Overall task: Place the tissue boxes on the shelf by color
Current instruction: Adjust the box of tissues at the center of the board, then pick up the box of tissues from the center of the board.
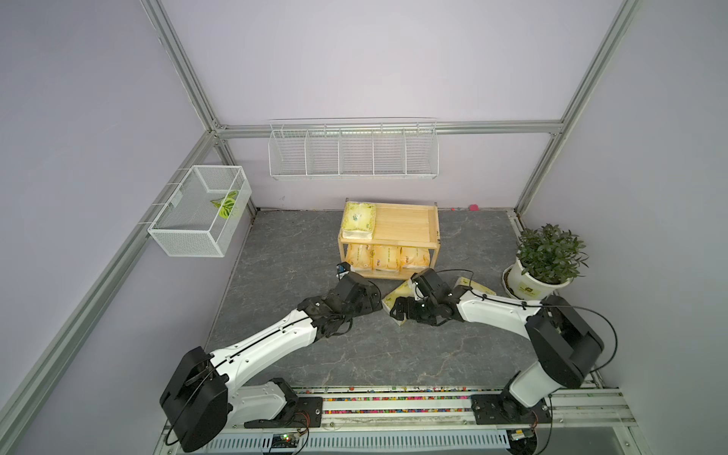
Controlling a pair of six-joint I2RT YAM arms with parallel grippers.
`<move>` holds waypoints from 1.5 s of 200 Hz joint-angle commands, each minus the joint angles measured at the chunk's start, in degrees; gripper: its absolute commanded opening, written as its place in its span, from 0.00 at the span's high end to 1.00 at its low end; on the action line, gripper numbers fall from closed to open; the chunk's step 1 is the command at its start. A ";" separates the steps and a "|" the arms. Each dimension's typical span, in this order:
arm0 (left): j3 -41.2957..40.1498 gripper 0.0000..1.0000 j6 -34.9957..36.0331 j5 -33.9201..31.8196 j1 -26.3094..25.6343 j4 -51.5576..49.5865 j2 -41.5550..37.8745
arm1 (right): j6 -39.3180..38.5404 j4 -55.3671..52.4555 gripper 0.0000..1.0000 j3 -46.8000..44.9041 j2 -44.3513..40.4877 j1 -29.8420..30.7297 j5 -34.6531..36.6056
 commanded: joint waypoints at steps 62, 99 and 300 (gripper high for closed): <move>5.22 0.00 17.13 19.52 2.34 12.51 15.78 | 11.70 11.49 0.03 -18.35 -16.42 -9.89 -7.26; 8.38 0.00 20.26 21.78 3.37 15.43 23.24 | 16.82 18.55 0.03 -23.65 -17.80 -10.17 -8.86; -1.29 0.00 8.00 29.57 -3.10 31.38 24.67 | 24.49 47.38 0.03 -33.94 -5.43 -10.37 -11.77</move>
